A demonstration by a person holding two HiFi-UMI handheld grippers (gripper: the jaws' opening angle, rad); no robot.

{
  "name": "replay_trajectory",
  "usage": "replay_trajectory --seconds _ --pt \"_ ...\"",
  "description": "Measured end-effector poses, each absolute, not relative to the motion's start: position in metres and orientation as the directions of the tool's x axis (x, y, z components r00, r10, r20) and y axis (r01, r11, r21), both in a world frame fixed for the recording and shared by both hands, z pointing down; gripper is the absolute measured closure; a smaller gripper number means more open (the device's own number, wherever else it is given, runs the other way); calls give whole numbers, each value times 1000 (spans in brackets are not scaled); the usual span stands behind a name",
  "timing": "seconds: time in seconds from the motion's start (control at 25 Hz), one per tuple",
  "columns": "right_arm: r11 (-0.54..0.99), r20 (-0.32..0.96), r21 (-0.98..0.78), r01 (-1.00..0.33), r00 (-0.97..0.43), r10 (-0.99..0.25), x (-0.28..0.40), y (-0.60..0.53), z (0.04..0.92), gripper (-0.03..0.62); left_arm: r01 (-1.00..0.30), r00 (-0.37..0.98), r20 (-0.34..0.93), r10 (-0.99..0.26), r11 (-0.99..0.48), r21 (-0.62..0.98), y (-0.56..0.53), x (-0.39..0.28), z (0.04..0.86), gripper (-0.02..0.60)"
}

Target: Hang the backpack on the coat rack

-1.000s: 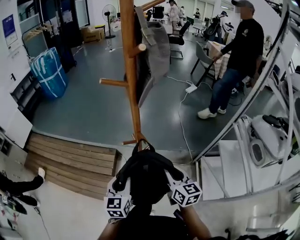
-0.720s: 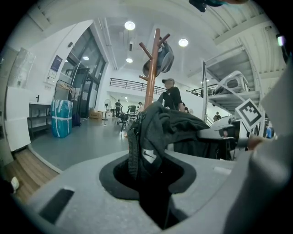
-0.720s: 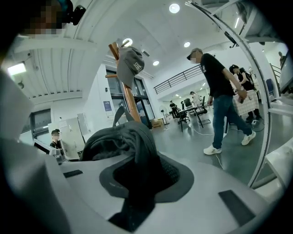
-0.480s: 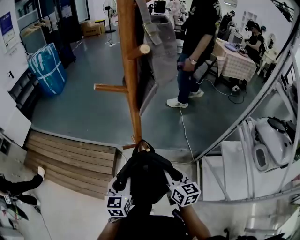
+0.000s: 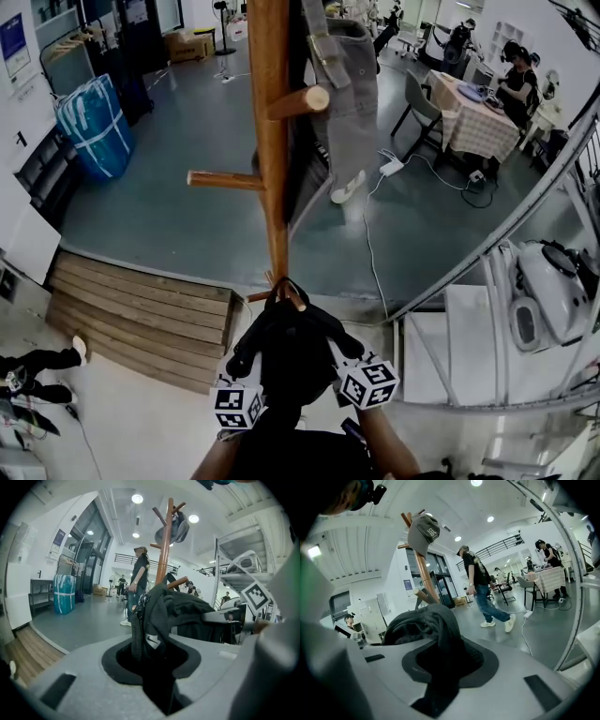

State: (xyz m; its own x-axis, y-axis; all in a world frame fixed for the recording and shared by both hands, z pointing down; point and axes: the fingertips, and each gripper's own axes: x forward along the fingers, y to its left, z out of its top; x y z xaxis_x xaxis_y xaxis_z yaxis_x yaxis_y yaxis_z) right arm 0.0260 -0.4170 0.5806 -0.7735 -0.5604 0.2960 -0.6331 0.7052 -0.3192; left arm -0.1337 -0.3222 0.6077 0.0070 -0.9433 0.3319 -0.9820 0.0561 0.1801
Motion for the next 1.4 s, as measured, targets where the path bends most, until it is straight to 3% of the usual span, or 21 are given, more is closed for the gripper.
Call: replay_trajectory --seconds 1.4 --pt "680 418 -327 -656 -746 -518 4 -451 636 491 -973 -9 431 -902 107 204 -355 -157 668 455"
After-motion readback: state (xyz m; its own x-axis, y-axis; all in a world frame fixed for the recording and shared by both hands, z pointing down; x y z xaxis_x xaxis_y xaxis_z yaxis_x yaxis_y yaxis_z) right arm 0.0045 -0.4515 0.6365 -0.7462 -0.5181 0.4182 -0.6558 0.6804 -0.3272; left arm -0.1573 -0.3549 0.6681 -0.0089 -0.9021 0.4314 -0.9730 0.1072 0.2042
